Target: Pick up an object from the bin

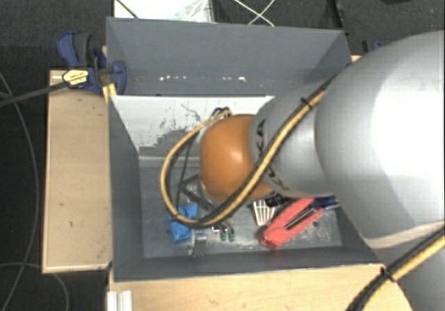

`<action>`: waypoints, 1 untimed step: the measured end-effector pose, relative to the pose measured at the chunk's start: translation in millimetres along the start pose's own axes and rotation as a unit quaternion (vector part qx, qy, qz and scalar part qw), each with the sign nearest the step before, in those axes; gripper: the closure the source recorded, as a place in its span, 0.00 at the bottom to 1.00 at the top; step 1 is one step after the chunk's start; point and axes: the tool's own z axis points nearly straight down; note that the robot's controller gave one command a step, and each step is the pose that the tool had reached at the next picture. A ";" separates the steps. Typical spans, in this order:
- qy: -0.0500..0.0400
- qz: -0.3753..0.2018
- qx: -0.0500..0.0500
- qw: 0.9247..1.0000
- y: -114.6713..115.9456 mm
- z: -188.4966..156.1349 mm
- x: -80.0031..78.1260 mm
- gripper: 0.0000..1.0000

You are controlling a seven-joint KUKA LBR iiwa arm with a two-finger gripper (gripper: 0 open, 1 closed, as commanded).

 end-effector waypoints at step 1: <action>-0.006 0.021 -0.001 1.000 10.2 -55.5 -3.8 0.00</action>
Offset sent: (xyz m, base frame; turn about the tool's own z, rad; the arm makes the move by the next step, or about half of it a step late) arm -0.0061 0.0056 0.0296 0.0194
